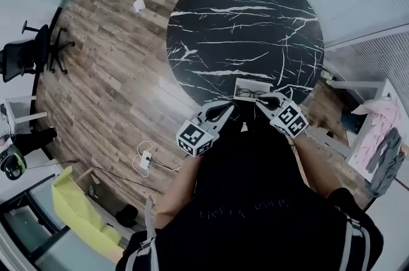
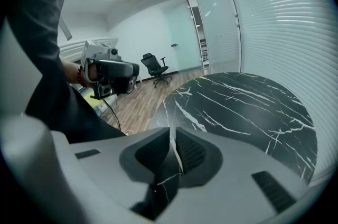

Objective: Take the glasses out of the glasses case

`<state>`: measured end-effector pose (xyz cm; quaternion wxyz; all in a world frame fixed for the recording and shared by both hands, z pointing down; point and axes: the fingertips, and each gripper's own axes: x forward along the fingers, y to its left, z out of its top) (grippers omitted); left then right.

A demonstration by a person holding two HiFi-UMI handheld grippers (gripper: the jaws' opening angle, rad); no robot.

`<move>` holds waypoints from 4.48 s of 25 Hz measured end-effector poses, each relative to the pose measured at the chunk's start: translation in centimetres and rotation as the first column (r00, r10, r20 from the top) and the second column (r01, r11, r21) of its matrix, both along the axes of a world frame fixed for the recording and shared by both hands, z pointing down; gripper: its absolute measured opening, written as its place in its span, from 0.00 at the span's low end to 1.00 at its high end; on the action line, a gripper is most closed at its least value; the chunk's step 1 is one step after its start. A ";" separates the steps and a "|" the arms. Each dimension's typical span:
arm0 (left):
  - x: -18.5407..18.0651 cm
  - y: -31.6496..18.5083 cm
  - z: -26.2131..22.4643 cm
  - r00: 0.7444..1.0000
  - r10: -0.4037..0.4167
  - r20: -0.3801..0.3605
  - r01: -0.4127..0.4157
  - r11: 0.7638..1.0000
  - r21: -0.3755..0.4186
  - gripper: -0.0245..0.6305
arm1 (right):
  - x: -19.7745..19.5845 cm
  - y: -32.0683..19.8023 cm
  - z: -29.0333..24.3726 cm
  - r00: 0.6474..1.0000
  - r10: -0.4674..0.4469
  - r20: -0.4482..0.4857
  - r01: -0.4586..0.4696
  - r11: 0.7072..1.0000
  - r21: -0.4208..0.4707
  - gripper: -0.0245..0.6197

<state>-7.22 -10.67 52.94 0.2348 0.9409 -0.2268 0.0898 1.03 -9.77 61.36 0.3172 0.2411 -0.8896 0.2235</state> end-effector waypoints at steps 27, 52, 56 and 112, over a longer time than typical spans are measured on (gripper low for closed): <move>2.5 1.9 1.9 0.998 -0.066 -0.005 0.066 0.994 -0.087 0.07 | 0.4 0.8 9.1 0.903 -0.323 -0.282 0.317 0.946 -0.068 0.10; 1.6 2.5 2.6 0.990 -0.141 -0.022 0.137 0.981 -0.140 0.07 | -0.7 -0.5 12.9 0.854 -0.389 -0.347 0.378 0.920 -0.100 0.10; 1.3 2.5 2.8 0.989 -0.145 -0.017 0.141 0.979 -0.146 0.07 | -0.8 -0.4 13.9 0.834 -0.412 -0.366 0.392 0.911 -0.130 0.10; 0.4 2.0 0.9 0.982 -0.181 -0.048 0.176 0.980 -0.096 0.07 | 2.0 -2.0 5.7 0.979 -0.146 -0.141 0.141 0.989 -0.041 0.10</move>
